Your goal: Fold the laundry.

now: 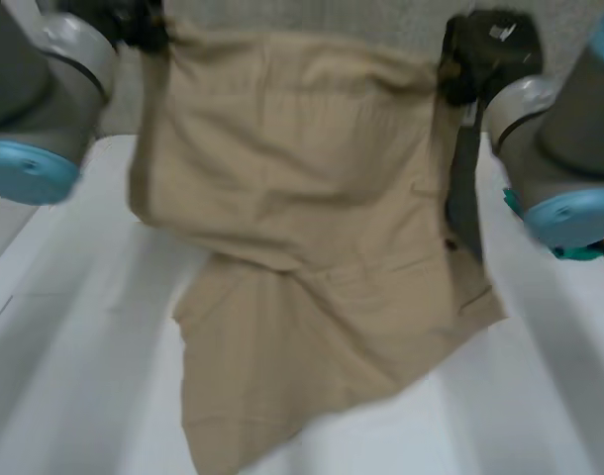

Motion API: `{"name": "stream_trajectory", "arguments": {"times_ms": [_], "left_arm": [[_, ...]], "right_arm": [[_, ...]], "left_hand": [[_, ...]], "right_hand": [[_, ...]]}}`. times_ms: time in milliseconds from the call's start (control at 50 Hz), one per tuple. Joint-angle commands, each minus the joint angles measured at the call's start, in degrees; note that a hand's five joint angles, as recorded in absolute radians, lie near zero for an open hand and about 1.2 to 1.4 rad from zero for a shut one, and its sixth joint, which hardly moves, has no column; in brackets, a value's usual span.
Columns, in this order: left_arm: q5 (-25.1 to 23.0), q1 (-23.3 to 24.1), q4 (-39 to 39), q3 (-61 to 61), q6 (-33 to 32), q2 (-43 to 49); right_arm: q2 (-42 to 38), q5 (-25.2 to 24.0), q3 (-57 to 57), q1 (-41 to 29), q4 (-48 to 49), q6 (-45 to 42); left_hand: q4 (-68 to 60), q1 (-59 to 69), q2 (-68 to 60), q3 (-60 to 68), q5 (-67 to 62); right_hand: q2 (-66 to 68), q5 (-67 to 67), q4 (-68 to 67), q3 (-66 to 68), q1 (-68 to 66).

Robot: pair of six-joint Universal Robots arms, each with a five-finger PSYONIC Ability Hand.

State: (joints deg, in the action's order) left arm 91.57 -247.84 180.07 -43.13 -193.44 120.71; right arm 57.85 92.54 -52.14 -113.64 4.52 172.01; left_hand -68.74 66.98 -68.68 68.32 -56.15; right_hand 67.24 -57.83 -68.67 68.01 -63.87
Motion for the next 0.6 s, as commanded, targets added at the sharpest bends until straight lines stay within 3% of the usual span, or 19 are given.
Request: {"name": "stream_trajectory", "arguments": {"times_ms": [20,80,140,160,200,360,480,600], "left_arm": [[2.02,-1.5,1.07,9.71,-2.56,21.37],[2.03,-2.82,1.07,14.28,-2.56,26.4],[1.51,-2.82,1.07,16.66,-1.77,28.17],[0.98,-2.48,1.16,17.98,-1.07,28.7],[0.36,-1.77,1.07,19.04,-0.36,28.79],[0.19,-1.15,1.25,20.36,-2.55,21.77],[0.36,0.78,-0.33,16.86,-7.04,11.31],[0.19,3.58,-7.62,1.51,-7.57,-0.8]], "right_arm": [[-13.62,3.87,0.1,-1.84,14.95,-2.47],[-19.24,5.11,1.77,-2.02,23.82,-3.87],[-24.52,4.24,4.75,-1.76,32.79,-6.76],[-25.59,4.06,5.55,-1.84,34.4,-7.82],[-27.0,3.71,6.7,-1.58,35.56,-9.85],[-20.95,1.16,6.97,0.35,27.4,-9.95],[-10.67,-6.92,4.07,2.2,14.4,-9.86],[-1.36,-14.82,0.3,4.92,-1.67,-14.23]], "left_hand": [[-11.26,13.02,-11.32,11.68,-13.85],[-11.26,13.02,-11.32,11.68,-13.85],[22.9,-21.13,22.83,-22.48,20.31],[44.69,-42.92,44.62,-44.27,42.09],[58.74,-56.98,58.68,-58.32,56.15],[58.74,-56.98,58.68,-58.32,56.15],[58.74,-56.98,58.68,-58.32,56.15],[58.74,-56.98,58.68,-58.32,56.15]], "right_hand": [[12.76,-12.17,-11.33,11.99,-16.13],[10.74,-10.15,-9.31,9.97,-14.11],[-57.24,57.83,58.67,-58.01,53.87],[-57.24,57.83,58.67,-58.01,53.87],[-57.24,57.83,58.67,-58.01,53.87],[-57.24,57.83,58.67,-58.01,53.87],[-57.24,57.83,58.67,-58.01,53.87],[-57.24,57.83,58.67,-58.01,53.87]]}}
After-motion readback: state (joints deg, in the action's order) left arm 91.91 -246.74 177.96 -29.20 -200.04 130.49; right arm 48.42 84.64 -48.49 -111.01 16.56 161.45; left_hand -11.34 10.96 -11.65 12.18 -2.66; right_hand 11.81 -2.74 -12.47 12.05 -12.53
